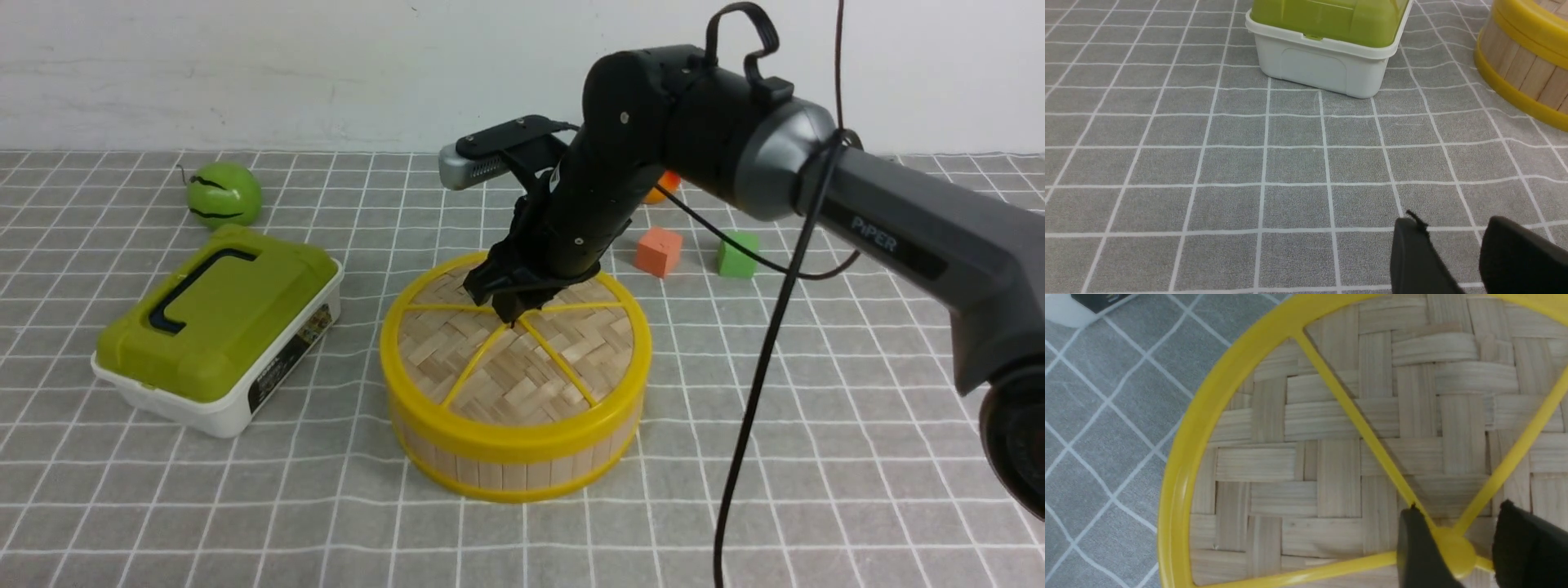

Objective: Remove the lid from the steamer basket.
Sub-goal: Use the right arm to lift the lid of the steamer, then use the right arm to place the steamer lid on the table

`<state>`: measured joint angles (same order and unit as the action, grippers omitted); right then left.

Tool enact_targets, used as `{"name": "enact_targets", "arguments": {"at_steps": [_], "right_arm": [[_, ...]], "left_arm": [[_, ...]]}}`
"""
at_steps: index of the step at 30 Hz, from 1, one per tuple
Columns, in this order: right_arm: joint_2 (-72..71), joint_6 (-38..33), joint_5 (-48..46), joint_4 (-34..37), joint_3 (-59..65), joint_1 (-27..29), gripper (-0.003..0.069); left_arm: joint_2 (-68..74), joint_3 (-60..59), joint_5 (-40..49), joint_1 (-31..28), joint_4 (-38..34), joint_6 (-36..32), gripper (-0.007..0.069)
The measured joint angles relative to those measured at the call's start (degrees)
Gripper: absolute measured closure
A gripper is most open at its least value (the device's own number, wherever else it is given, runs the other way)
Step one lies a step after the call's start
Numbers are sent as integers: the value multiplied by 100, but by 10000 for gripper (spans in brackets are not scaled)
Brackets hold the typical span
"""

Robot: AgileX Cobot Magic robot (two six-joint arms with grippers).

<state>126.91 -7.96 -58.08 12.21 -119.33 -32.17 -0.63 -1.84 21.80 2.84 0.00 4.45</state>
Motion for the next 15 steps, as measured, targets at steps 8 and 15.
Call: {"name": "enact_targets", "arguments": {"at_steps": [8,15], "right_arm": [[-9,0,79,-61,-27,-56,578],[-776,0,-213,-288,3,-56,575]], "left_arm": [[0,0,0,0,0,0,386],[0,0,0,0,0,0,386]]}}
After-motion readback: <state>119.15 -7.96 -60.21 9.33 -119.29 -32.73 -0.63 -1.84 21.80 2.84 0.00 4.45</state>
